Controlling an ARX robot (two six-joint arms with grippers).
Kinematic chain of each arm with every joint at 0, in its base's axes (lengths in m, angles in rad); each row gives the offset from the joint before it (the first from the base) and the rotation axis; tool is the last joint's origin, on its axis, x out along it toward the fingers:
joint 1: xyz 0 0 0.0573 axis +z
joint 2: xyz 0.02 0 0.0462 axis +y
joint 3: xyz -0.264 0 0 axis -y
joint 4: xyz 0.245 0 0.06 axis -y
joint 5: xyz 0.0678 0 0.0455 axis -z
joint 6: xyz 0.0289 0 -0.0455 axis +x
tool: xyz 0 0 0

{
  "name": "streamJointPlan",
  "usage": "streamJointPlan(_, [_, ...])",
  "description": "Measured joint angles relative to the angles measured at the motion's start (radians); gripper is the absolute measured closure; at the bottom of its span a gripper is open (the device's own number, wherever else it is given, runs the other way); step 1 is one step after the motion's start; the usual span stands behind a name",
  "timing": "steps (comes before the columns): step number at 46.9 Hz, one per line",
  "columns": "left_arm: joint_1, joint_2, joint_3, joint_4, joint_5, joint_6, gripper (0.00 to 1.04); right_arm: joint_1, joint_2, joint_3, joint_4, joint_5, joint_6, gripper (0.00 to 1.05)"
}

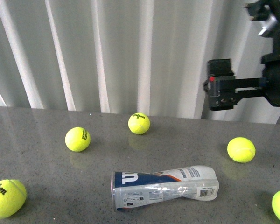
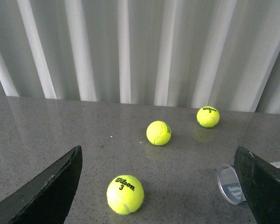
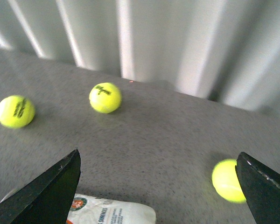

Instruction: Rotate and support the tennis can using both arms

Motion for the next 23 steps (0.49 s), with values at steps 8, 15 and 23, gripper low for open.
streamJointPlan(8, [0.0,0.0,0.0,0.0,0.002,0.0,0.07,-0.003,-0.01,-0.015,0.0,0.003,0.106,0.07])
streamJointPlan(15, [0.0,-0.001,0.0,0.0,-0.003,0.0,0.07,-0.016,-0.031,-0.241,0.505,0.215,-0.002,0.35])
streamJointPlan(23, [0.0,-0.001,0.0,0.0,0.0,0.0,0.07,-0.103,-0.201,-0.443,0.578,0.169,-0.03,0.72])
